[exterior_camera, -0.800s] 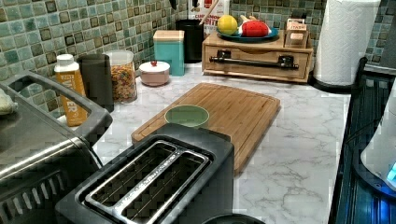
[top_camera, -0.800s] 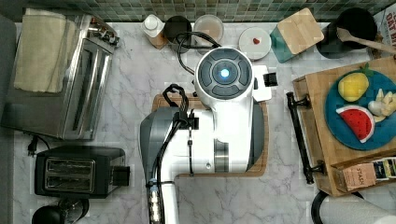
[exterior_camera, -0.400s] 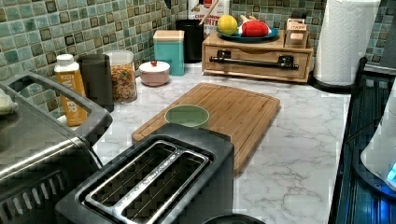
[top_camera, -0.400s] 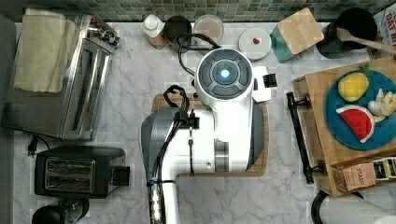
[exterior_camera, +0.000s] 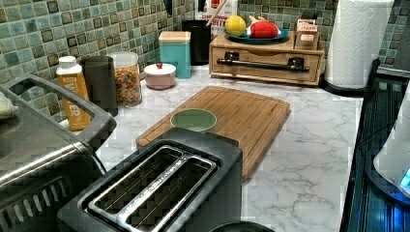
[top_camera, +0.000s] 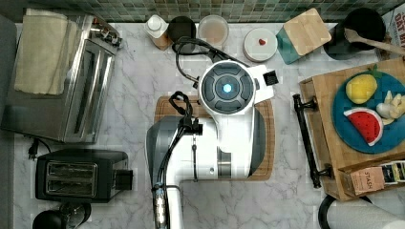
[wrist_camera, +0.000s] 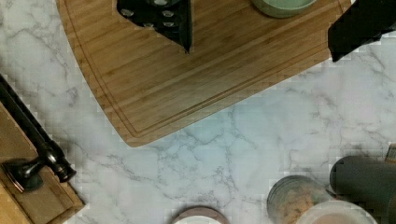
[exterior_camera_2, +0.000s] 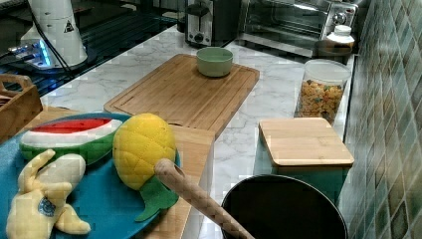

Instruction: Open the drawer.

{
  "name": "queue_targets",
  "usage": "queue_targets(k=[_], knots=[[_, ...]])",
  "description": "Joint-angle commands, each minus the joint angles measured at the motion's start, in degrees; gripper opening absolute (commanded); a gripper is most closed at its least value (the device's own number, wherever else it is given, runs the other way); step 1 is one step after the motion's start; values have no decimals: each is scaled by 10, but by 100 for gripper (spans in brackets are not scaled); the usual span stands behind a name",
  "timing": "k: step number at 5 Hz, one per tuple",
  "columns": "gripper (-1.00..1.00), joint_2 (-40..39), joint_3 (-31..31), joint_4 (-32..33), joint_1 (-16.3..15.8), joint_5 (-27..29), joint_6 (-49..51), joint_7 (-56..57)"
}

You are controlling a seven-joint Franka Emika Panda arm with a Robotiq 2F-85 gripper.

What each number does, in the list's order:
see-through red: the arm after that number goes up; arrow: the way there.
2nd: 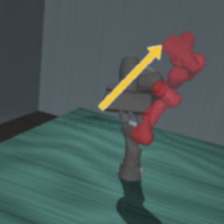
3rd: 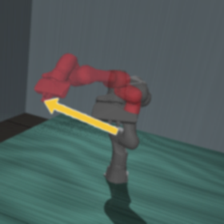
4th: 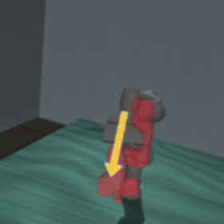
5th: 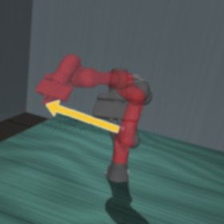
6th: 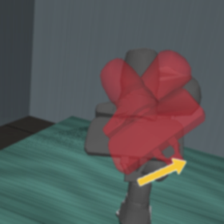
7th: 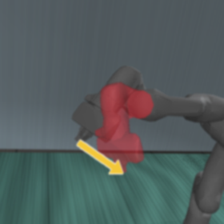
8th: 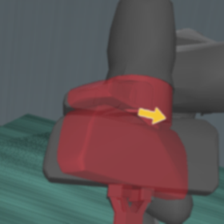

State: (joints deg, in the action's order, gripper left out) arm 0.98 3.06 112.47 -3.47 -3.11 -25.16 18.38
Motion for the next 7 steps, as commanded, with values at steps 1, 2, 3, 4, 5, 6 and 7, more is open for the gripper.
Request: queue_targets(k=[1, 2, 3, 4, 5, 6, 7], knots=[[100, 28, 54, 89, 52, 45, -34, 354], [100, 28, 66, 129, 78, 51, -106, 468], [100, 15, 79, 128, 86, 27, -117, 518], [100, 10, 89, 150, 95, 31, -157, 561], [100, 22, 79, 202, 117, 12, -217, 569], [100, 9, 86, 224, 124, -6, -267, 593], [100, -12, 92, 215, 131, -28, -275, 596]])
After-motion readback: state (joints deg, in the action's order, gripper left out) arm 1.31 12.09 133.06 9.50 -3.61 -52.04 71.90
